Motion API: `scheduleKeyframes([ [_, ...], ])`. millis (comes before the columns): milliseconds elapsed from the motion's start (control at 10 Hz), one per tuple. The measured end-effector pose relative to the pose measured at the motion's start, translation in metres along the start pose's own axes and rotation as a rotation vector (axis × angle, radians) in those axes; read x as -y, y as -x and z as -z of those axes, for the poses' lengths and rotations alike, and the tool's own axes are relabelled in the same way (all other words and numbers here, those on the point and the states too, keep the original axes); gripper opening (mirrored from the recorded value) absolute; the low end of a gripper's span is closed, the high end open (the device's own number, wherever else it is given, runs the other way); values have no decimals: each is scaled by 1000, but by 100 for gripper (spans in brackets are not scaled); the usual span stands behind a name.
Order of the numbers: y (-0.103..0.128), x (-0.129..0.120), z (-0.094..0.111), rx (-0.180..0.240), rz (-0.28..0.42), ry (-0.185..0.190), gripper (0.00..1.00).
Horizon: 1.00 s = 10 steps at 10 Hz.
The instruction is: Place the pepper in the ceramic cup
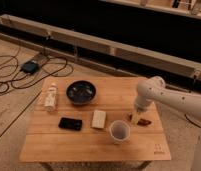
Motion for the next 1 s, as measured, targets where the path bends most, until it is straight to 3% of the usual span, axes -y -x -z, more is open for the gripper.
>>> scheduleKeyframes([
  [600, -13, -5, -12, -16, -13, -20, 80],
  [700, -14, -6, -15, -15, -17, -19, 76],
  [1000, -16, -10, -22, -15, -26, -19, 47],
])
